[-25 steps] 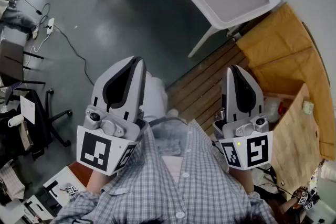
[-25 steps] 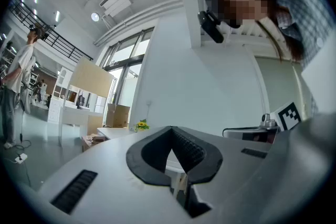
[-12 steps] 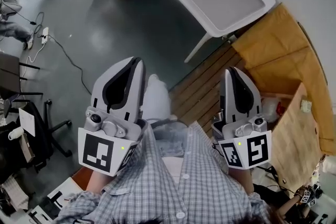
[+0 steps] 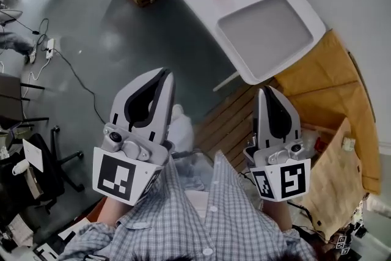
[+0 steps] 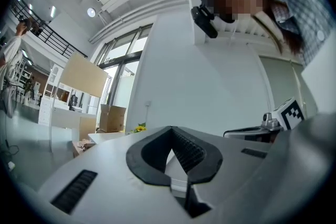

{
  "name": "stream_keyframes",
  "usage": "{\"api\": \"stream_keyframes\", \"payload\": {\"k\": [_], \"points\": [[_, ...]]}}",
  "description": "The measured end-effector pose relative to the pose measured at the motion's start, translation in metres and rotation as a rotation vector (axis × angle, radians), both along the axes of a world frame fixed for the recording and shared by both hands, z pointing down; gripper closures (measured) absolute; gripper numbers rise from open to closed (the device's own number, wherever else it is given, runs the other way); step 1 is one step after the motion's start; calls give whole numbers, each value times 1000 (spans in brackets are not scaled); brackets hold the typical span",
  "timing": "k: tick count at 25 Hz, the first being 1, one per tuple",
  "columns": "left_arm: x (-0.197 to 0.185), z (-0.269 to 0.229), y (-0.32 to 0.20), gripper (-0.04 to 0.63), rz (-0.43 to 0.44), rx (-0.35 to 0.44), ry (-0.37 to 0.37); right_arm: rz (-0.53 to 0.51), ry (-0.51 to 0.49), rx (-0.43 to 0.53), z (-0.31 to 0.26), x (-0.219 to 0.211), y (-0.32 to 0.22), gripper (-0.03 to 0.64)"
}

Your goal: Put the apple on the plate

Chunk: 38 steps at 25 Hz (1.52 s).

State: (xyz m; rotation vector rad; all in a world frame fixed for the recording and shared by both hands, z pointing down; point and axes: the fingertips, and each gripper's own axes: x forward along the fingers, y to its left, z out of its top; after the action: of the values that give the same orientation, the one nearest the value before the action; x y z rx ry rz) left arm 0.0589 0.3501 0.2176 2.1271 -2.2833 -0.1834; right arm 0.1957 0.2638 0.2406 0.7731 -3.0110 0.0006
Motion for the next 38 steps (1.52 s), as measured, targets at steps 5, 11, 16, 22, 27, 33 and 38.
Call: {"api": "stream_keyframes", "payload": {"k": [5, 11, 16, 22, 27, 33, 38], "points": [[-50, -8, -43, 586, 25, -57, -11, 26, 19, 9, -18, -52, -44, 589], [-110, -27, -62, 586, 50, -105, -60, 75, 1, 22, -52, -110, -66, 589], [-137, -28, -76, 586, 56, -159, -143, 66, 40, 68, -66, -139, -74, 589], [-161, -24, -103, 586, 48, -156, -84, 117, 42, 81, -69, -152, -110, 589], [-183, -23, -145, 586, 33, -124, -36, 125, 14, 64, -64, -162, -150, 589], [-193, -37, -210, 586, 68, -99, -61, 119, 56, 14, -53, -165, -192, 589], [-186, -32, -266, 586, 123, -111, -23, 162, 99, 7, -41, -158, -232, 589]]}}
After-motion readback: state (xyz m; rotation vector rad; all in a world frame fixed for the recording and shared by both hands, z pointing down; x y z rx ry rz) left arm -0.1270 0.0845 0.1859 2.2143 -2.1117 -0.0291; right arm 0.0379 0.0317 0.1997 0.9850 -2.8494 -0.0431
